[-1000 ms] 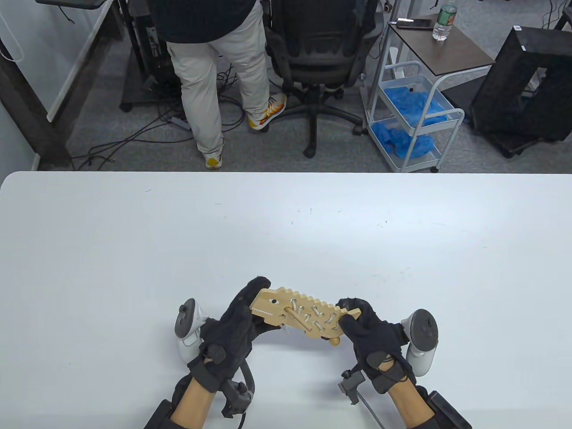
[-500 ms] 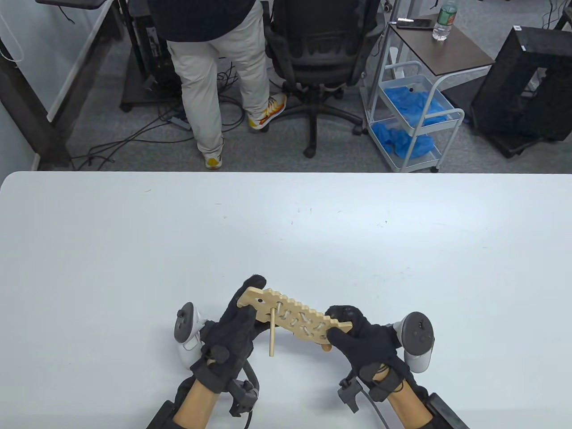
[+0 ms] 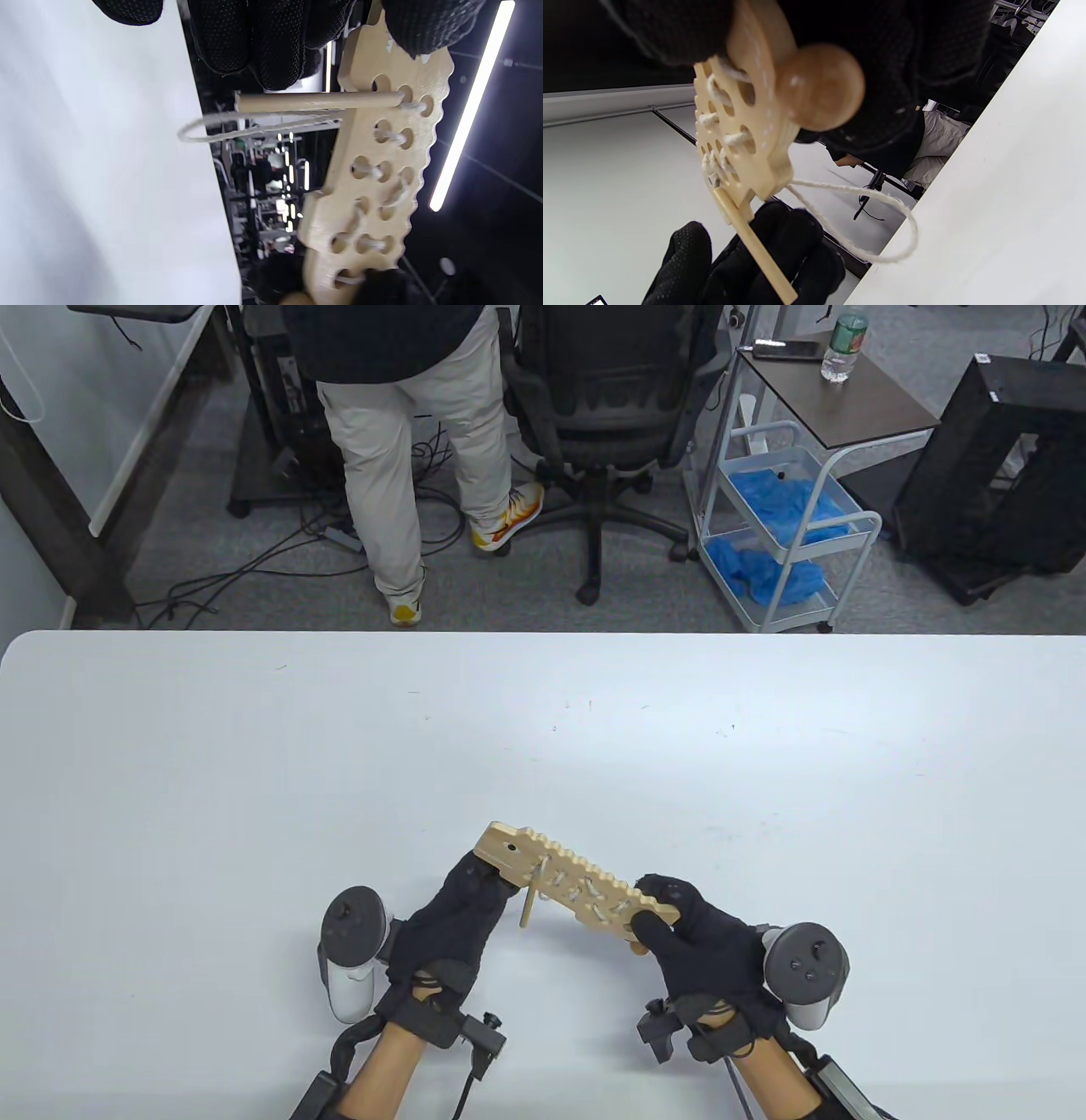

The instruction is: Remove rope from all holes on crocodile lacing toy

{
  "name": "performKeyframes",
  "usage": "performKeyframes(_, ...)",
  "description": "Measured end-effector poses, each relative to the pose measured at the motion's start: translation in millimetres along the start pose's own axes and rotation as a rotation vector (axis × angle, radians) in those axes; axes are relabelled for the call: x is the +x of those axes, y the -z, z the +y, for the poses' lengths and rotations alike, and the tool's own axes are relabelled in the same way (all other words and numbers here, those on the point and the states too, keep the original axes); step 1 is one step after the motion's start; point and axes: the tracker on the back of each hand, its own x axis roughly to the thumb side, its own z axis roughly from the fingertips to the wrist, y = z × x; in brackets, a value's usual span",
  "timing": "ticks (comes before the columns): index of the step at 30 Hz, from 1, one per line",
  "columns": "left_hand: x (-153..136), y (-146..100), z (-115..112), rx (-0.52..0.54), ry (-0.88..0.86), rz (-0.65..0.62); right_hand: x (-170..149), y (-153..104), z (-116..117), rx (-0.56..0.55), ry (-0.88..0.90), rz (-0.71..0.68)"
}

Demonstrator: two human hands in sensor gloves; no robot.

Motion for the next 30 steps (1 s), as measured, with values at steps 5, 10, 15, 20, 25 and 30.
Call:
performKeyframes(5,7,-2,-6,0.025,0.126,-0.031,2,-2,6,0.020,0.012,-0.015)
performKeyframes(10,6,-2,-2,0.051,0.143,-0.015,-5,-2,8,0.024,0.037,0.026)
performKeyframes(15,3,1,-2,0.041,0.146,-0.001,-12,-1,3,-0.005,0.059,0.080)
performKeyframes(20,2,2,4,0.075,0.229,0.019,-22,1,-6,-0.053,0.068,0.161)
performKeyframes(25,-2,3,13,0.093,0.215,0.034,-36,1,-17,-0.115,0.075,0.269)
performKeyframes(30,-9,7,21,0.069,0.201,0.069,-52,1,-29,-0.159,0.048,0.362)
